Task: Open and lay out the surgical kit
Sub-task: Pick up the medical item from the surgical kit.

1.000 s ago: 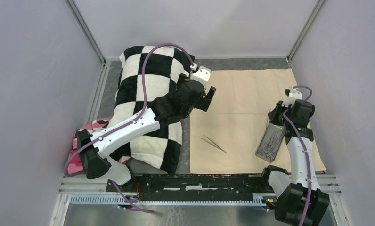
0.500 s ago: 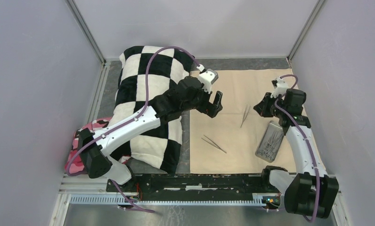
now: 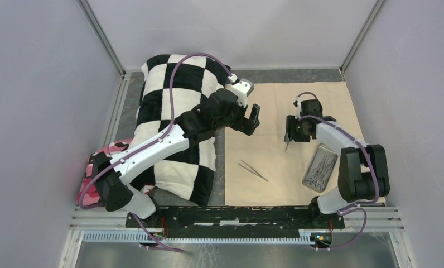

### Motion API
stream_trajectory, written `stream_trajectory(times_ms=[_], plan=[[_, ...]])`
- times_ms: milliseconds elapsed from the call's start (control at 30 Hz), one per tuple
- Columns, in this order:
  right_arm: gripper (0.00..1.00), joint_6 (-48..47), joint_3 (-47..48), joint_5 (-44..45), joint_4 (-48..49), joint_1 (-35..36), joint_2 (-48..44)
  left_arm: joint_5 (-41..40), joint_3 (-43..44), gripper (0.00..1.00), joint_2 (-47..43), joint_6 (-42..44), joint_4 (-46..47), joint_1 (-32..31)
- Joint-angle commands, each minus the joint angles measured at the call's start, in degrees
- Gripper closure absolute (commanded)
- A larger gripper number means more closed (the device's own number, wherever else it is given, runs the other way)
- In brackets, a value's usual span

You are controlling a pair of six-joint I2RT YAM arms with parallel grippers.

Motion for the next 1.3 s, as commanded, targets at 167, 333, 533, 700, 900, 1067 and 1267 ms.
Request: stream_trajectory(times_ms=[167, 333, 533, 700, 900, 1067, 1267], plan=[[0.53, 4.5, 4.9, 11.0, 3.1, 3.1, 6.0, -3.5, 1.5, 0.03, -0.5, 0.7, -0.3, -0.7], [0.61, 4.8, 5.1, 11.9, 4.7, 3.1, 6.8, -3.4, 1.6, 0.03, -0.4, 0.9, -0.5, -0.9], [0.69, 4.9, 6.7, 11.3, 5.4, 3.4, 9.0, -3.6, 1.5, 0.03, -0.4, 1.0, -0.4, -1.0], [0.79, 4.4, 7.3, 11.7, 5.4, 3.8, 9.2, -3.6, 1.6, 0.03, -0.3, 1.0, -0.5, -1.0], [0.86, 3.6, 7.2, 11.6, 5.2, 4.0, 9.3, -3.4, 1.6, 0.03, -0.3, 1.0, -0.5, -1.0], [0.75, 3.5, 7.0, 11.9, 5.5, 4.1, 9.8, -3.4, 1.6, 0.03, -0.4, 1.1, -0.5, -1.1], [0.72, 3.3, 7.1, 12.1, 5.6, 4.3, 10.3, -3.3, 1.7, 0.03, -0.4, 1.2, -0.5, -1.1]])
